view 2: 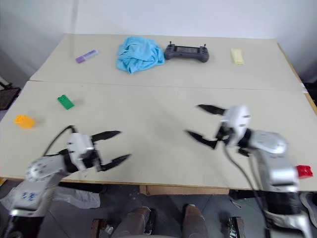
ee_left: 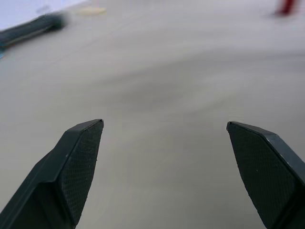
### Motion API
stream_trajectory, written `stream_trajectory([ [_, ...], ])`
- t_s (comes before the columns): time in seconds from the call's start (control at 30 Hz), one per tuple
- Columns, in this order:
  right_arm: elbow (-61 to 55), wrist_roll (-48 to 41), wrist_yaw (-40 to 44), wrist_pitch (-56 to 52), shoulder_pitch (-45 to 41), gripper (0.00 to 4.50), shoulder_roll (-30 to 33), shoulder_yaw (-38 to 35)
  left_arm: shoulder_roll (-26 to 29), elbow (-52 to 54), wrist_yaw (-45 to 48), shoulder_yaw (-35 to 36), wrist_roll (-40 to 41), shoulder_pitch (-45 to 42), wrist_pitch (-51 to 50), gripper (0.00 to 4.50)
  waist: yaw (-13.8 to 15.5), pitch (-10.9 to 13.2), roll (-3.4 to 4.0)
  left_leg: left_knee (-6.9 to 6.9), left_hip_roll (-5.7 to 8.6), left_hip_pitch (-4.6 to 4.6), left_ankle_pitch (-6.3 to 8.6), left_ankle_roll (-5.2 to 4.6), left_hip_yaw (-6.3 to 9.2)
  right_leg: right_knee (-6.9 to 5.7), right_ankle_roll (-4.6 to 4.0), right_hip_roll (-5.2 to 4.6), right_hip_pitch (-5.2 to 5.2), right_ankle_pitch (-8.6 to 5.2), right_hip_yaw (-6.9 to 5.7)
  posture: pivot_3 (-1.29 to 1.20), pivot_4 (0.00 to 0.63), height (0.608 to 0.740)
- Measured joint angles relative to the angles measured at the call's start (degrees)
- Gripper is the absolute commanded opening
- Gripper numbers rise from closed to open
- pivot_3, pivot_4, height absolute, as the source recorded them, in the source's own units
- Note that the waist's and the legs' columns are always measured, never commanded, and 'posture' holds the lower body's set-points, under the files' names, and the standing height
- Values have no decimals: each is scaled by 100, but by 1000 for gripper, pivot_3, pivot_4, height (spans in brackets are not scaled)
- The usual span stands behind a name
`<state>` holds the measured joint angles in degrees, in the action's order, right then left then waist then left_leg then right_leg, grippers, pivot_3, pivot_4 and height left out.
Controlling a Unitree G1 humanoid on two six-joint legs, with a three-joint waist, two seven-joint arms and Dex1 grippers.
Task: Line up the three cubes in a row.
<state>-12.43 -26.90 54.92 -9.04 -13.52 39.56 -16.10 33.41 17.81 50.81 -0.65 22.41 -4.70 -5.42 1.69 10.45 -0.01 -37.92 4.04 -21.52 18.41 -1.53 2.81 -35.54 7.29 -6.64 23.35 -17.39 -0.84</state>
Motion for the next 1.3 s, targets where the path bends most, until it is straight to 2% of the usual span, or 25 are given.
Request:
stream_trajectory([
  [0.1, -137, -112, -422, -312, 692, 4500, 392, -1364, -268, -29, 43, -557, -62, -488, -274, 4375, -9, -1, -3, 0, -8, 0, 0, 0, -5, -1, 3, 7, -4, 2, -3, 0, 150, 740],
  [0.2, -6, -95, -601, -382, 1716, 4500, 472, -2659, -507, -84, 69, -958, -123, -777, -495, 4375, -3, -2, -1, 4, -10, 1, 0, -1, -13, -1, 4, 12, -4, 2, -1, 0, 150, 740],
  [0.33, 278, -14, -578, -311, 3041, 4500, 235, -3713, -751, -295, 130, -1258, -247, -1081, -559, 4375, -26, -2, -1, 3, -10, 18, 2, -6, -38, 8, 7, 17, -9, 3, 5, 0, 150, 740],
  [0.43, 550, 35, -590, -223, 3748, 4500, -64, -4116, -855, -339, 122, -1304, -255, -1190, -666, 4375, -61, -5, 3, 4, -19, 34, 4, -9, -52, 13, 8, 18, -20, 3, 35, 0, 150, 740],
  [0.57, 737, 25, -565, -144, 4279, 4500, -295, -4303, -866, -338, 110, -1326, -287, -1185, -706, 4375, -89, -15, 20, 4, -24, 37, 4, -8, -52, 13, 8, 18, -20, 3, 69, 0, 150, 740],
  [0.67, 502, -99, -550, -274, 4307, 4500, -234, -4256, -845, -327, 33, -1322, -377, -1070, -709, 4375, -128, -25, 37, 4, -23, 39, 5, -8, -59, 14, 10, 18, -20, 5, 82, 0, 150, 740],
  [0.77, 56, -410, -721, -1215, 4067, 4500, 564, -4161, -858, -259, -21, -1299, -369, -978, -745, 4375, -175, -32, 48, -1, -26, 40, 5, -10, -66, 14, 15, 17, -20, 7, 89, 0, 150, 740],
  [1.03, -846, -1083, -798, -4438, 4257, 4500, 2218, -4162, -757, -241, -21, -1082, -370, -826, -647, 4375, 70, -31, 47, -6, -28, 17, 10, -13, -38, 36, 13, 16, -20, 6, 64, 0, 150, 740],
  [1.13, -944, -915, -917, -5119, 4220, 4500, 2617, -4014, -790, -242, -48, -1064, -375, -826, -643, 4375, 111, -27, 33, -6, -29, 17, 12, -16, -37, 55, 20, 17, -30, 10, 60, 0, 150, 740],
  [1.3, -525, -412, -1283, -5384, 3688, 4500, 2916, -3586, -862, -203, -71, -1150, -397, -815, -635, 4375, 121, -26, 32, -8, -22, 15, 13, -19, -37, 58, 23, 15, -30, 12, 57, 0, 150, 740],
])
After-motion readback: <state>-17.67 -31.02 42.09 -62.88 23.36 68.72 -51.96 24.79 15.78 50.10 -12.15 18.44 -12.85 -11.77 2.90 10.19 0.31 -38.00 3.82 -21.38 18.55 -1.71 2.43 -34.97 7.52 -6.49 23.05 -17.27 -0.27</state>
